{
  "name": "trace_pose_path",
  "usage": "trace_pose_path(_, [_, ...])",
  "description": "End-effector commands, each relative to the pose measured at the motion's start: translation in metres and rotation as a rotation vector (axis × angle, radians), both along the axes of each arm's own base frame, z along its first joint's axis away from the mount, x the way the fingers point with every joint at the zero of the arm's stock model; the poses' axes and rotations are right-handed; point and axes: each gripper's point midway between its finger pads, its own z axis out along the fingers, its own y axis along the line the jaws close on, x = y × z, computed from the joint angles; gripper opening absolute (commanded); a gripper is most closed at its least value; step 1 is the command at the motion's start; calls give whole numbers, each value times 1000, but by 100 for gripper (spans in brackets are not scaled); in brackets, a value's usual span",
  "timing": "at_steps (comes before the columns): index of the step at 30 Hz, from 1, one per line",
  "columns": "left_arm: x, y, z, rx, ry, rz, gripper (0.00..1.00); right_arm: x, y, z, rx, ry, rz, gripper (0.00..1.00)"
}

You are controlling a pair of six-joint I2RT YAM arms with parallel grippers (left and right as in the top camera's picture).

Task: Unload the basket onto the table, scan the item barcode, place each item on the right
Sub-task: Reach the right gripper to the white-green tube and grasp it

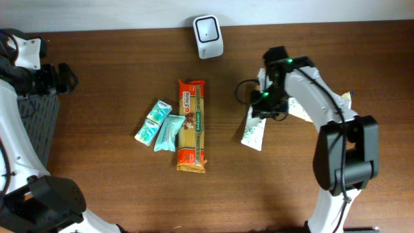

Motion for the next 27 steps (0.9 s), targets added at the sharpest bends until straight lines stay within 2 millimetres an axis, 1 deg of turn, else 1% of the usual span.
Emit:
trace_pose_path(1, [1, 1, -3, -8, 7, 10, 99, -5, 18, -1, -179, -52, 44, 32])
trace_pose_path(2, [1, 1, -3, -8, 7, 10, 99, -6, 26, 1, -251, -88, 53, 38])
trace_pose_path(3, [1, 1, -3, -8, 7, 10, 99, -5, 30, 2, -304, -118, 56, 42])
trace_pose_path(6, [1, 1, -3, -8, 7, 10, 99, -2, 37, 8, -535, -261, 59, 57])
trace_pose_path(7, [1, 1, -3, -8, 7, 10, 99, -1, 40, 8, -593, -295, 83, 59])
trace_pose_path(8, [1, 1, -3, -8, 7, 10, 99, -3, 43, 0, -653, -308, 118, 59])
trace_pose_path(10, [1, 1, -3, -8, 7, 10, 99, -9, 44, -17, -689, -269, 154, 59])
trace_pose_path(11, [1, 1, -3, -8, 7, 10, 99, -12, 41, -26, -723, -245, 171, 59])
trace_pose_path(12, [1, 1, -3, -8, 7, 10, 99, -13, 34, -32, -773, -236, 166, 62])
trace_pose_path(13, [1, 1, -3, -8, 7, 10, 99, -13, 25, -32, -830, -240, 147, 64])
trace_pose_path(15, [1, 1, -3, -8, 7, 10, 99, -10, 15, -28, -894, -258, 151, 68])
trace_pose_path(16, [1, 1, -3, -8, 7, 10, 99, -8, 14, -26, -908, -270, 150, 69])
trace_pose_path(18, [1, 1, -3, -8, 7, 10, 99, -6, 7, -21, -946, -289, 123, 69])
trace_pose_path(21, [1, 1, -3, -8, 7, 10, 99, -4, -4, -23, -958, -274, 105, 69])
trace_pose_path(23, [1, 1, -3, -8, 7, 10, 99, -10, -20, -31, -964, -228, 74, 68])
trace_pose_path(24, [1, 1, -3, -8, 7, 10, 99, -13, -23, -36, -951, -204, 66, 69])
trace_pose_path(25, [1, 1, -3, -8, 7, 10, 99, -18, -25, -45, -914, -168, 49, 68])
trace_pose_path(26, [1, 1, -3, -8, 7, 10, 99, -23, -26, -55, -870, -134, 30, 67])
trace_pose_path(27, [1, 1, -3, -8, 7, 10, 99, -27, -29, -63, -847, -109, 15, 63])
